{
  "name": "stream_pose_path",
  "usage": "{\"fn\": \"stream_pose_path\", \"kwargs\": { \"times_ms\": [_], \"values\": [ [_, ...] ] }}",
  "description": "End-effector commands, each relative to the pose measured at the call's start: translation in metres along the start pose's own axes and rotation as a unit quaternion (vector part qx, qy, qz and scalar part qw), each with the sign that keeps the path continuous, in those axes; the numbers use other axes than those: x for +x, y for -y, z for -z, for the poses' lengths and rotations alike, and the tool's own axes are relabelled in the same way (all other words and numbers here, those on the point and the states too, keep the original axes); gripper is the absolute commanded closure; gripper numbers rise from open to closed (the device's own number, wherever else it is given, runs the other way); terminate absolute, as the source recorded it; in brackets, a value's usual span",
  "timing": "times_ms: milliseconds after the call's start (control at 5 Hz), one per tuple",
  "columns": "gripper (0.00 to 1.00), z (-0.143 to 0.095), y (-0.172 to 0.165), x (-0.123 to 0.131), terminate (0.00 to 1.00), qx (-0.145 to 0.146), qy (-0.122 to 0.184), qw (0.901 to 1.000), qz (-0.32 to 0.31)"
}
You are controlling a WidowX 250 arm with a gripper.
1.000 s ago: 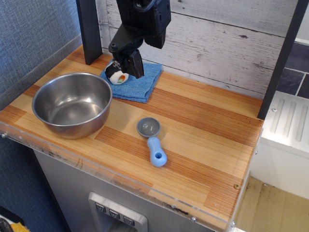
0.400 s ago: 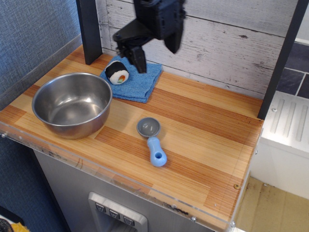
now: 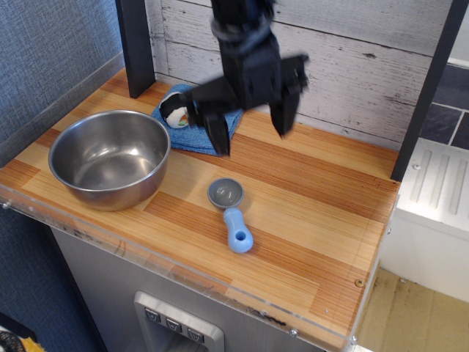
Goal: Place the spoon on the top-right corner of the counter.
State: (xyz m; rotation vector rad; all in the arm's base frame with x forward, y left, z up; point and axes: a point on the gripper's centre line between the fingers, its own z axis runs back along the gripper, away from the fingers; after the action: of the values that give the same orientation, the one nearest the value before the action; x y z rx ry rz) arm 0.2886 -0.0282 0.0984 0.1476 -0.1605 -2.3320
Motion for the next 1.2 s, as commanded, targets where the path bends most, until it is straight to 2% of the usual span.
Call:
{"fn": "stream_pose_path", "kwargs": {
  "times_ms": [0,200,400,600,1000],
  "values": [
    [0.00,0.011,0.011,0.027,0.00,-0.017,0.013,0.9956,0.091],
    [0.00,0.025,0.018,0.025,0.00,-0.047,0.014,0.9922,0.115],
    [0.00,0.036,0.020,0.017,0.00,-0.076,-0.004,0.9871,0.141],
    [0.00,0.048,0.027,0.016,0.00,-0.090,-0.006,0.9865,0.136],
    [0.00,0.071,0.035,0.023,0.00,-0.097,0.012,0.9878,0.122]
  ]
}}
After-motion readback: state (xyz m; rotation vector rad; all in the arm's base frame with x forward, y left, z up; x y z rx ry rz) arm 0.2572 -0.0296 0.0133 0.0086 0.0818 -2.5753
